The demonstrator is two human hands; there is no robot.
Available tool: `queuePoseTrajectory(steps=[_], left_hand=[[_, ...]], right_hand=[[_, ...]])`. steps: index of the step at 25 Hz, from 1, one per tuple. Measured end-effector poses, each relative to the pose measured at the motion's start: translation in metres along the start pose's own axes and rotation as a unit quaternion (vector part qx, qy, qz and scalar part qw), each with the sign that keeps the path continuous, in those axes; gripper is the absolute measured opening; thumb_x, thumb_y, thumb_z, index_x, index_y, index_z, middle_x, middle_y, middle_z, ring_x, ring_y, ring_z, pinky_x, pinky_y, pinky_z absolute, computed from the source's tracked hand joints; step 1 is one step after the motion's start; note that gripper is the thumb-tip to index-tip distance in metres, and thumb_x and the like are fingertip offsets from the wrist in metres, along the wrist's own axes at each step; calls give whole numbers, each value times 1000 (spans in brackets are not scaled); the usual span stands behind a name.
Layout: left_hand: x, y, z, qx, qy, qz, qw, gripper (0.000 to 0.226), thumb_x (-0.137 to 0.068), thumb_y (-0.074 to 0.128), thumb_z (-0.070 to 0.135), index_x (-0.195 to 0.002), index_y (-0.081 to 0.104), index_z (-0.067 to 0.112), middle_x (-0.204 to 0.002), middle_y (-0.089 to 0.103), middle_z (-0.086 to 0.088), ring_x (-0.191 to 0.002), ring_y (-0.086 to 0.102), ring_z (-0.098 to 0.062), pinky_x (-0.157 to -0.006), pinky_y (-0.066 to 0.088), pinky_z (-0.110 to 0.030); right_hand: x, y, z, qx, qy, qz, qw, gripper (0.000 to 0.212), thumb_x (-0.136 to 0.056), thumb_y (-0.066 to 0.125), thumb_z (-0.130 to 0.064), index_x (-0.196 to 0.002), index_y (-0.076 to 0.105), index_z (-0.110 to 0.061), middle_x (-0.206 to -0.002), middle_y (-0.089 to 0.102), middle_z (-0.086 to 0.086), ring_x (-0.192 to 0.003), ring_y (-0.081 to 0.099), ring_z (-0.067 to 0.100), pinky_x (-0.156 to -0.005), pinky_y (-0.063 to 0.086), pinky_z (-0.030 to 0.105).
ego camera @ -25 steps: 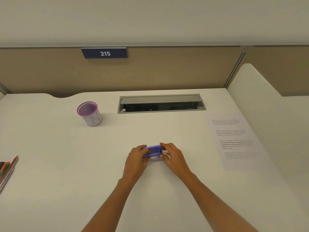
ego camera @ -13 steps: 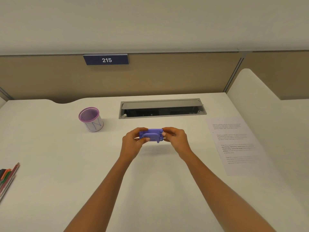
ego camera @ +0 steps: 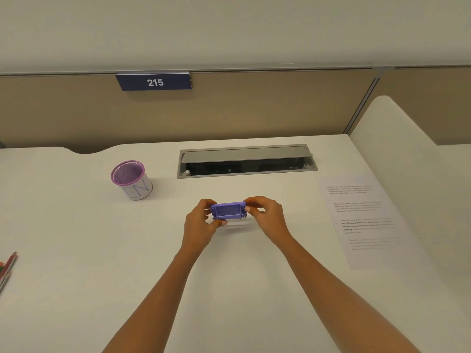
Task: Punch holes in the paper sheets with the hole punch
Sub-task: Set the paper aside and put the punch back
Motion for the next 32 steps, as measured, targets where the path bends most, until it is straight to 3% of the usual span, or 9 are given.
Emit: queuePoseTrajectory(steps=[6,13,18,20,25,29,32], left_hand=[[-19,4,4,18,30,37,999,50,-78,77,19,-123,53,15,-122,64,-6,-109,62,-20,-92,48,-28],[-16,18,-22,-36,11,1,999,45,-80,75,24,-118,55,16,-116,67,-4,-95,60,-13,-88,45,-22],[-20,14,-21,-15,21,17,1000,46,-82,74,24,-123,56,16,-120,66,-4,-97,58,-9,-93,50,-28],[-25,10,-13,18,26,28,999,51,-82,73,26,-128,55,15,-122,66,-5,-99,62,-12,-93,50,-29],[-62,5,6,46,-80,29,995,58,-81,71,39,-129,57,9,-123,66,-10,-109,65,-26,-96,49,-36],[-96,11,16,86,-124,-4,989,55,-81,71,39,-124,61,6,-122,67,-14,-107,65,-28,-98,51,-43],[-117,23,18,58,-155,-22,986,52,-83,69,38,-122,62,5,-123,65,-15,-109,63,-29,-98,51,-43]], right_hand=[[-15,-3,3,-13,-20,44,999,24,-90,63,-13,-113,69,-9,-114,71,7,-97,60,10,-87,47,20],[-18,9,30,11,-4,9,1000,24,-91,62,-10,-115,68,-9,-114,71,8,-96,61,10,-93,50,25],[-19,12,32,-7,2,24,1000,25,-91,62,-13,-115,68,-10,-115,70,6,-98,61,9,-83,45,8],[-27,10,25,-20,8,34,999,26,-91,62,-16,-116,68,-10,-116,70,6,-100,62,11,-87,46,15],[-65,5,11,-74,102,62,990,28,-89,65,-15,-116,68,-6,-114,70,12,-99,68,26,-92,55,36],[-90,-2,10,-111,176,85,974,26,-88,66,-13,-112,69,-3,-111,70,16,-84,65,21,-76,55,28],[-104,-6,18,-82,211,109,968,26,-89,66,-16,-109,70,-1,-109,71,16,-82,63,20,-75,53,27]])
Point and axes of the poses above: each hand's wrist, its own x-axis away from the middle knuckle, its own y-axis out of the palm, z = x × y, the point moved 3 cm from there along -x, towards the middle knuckle
